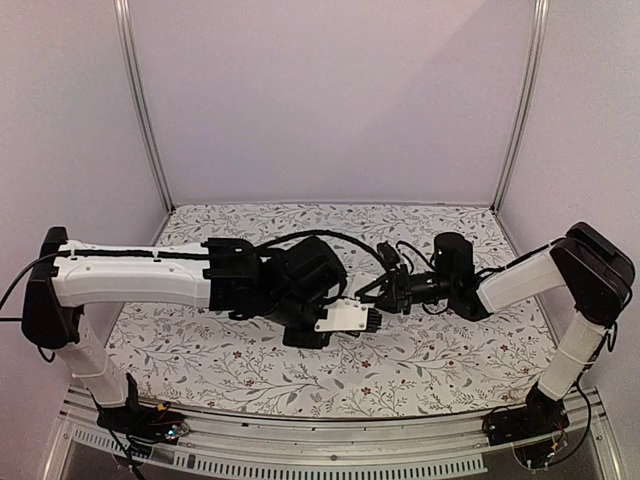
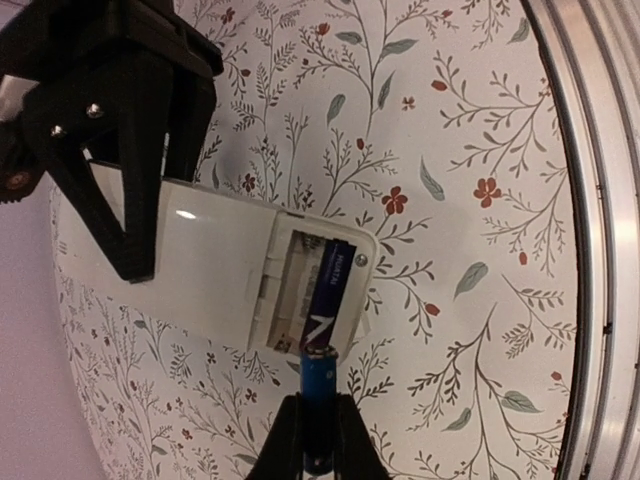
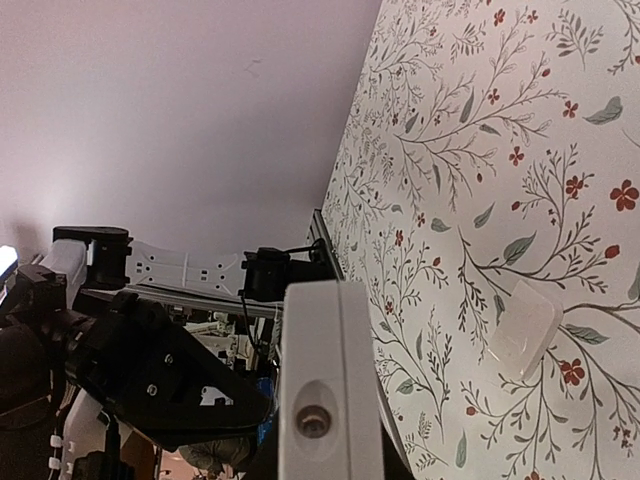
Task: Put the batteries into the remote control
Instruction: Place the battery in the battery compartment.
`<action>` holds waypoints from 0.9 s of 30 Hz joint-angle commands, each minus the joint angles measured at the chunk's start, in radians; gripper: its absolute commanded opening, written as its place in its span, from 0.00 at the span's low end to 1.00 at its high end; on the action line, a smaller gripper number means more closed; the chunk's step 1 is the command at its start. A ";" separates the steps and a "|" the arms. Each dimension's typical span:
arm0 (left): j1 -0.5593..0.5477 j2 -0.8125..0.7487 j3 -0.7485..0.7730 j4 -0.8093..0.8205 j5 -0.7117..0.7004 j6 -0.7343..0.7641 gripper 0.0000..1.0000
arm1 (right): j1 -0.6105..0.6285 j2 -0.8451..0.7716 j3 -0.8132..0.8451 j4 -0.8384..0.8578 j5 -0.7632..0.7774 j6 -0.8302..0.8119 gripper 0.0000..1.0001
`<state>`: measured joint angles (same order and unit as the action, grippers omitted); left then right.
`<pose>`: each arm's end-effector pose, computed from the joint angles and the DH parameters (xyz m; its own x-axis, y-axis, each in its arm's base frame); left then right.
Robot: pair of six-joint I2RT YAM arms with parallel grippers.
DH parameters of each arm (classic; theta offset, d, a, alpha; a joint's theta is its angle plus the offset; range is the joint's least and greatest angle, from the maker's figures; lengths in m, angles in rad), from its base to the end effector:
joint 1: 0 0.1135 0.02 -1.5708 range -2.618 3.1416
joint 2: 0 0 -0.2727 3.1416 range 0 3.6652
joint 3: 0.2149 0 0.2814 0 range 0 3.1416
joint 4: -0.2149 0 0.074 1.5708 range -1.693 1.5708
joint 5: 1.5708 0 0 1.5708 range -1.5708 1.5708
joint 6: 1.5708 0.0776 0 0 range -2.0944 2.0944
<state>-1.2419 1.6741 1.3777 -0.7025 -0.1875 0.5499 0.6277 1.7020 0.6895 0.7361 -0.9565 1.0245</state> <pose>0.1461 -0.3833 0.2355 0.2373 0.8942 -0.3795 0.9069 -0.0639 0.4165 0.2593 0.2665 0.1501 -0.9477 -0.0791 -0.3093 -0.3177 0.1394 0.9379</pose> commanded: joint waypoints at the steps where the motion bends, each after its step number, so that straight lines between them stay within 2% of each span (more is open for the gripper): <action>1: -0.020 0.023 0.029 -0.029 -0.010 0.016 0.03 | 0.022 0.074 0.007 0.248 -0.005 0.164 0.00; 12: -0.028 0.050 0.037 -0.033 -0.047 0.030 0.05 | 0.065 0.114 0.028 0.281 0.003 0.199 0.00; 27: -0.038 0.064 0.027 -0.033 -0.064 0.060 0.12 | 0.077 0.090 0.041 0.194 0.004 0.139 0.00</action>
<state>-1.2572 1.7138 1.3941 -0.7235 -0.2527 0.5957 0.6949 1.8030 0.7006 0.9276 -0.9520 1.1831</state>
